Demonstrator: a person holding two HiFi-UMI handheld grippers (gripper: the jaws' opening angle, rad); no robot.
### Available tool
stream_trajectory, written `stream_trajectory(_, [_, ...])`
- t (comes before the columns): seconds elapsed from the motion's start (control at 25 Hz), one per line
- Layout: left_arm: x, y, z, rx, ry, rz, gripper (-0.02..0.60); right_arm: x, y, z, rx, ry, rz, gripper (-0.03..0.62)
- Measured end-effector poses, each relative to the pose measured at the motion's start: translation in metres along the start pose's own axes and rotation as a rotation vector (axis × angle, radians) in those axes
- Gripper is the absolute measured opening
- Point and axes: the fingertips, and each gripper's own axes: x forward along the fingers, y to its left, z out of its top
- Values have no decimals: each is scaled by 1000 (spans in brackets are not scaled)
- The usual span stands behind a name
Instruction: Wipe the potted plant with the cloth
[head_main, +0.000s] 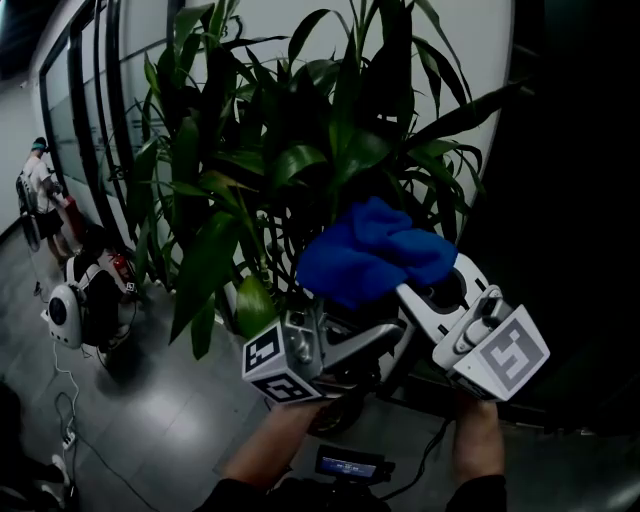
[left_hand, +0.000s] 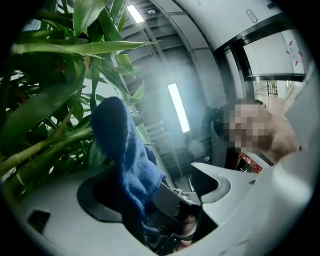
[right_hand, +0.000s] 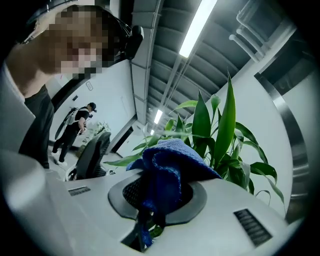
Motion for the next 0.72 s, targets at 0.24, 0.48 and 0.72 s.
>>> stream_trajectory(0.24, [-3,1,1,25,-3,20,416,-20,26,-30,-27,110,55,74])
stream_trajectory(0.48, [-5,2,-1,36,4,32,416,-48,38,-53,9,188,52,74])
stream_trajectory(0.72, [-4,4,-8,19,15,34,416,-80,15,9,-43,-15,-70,74])
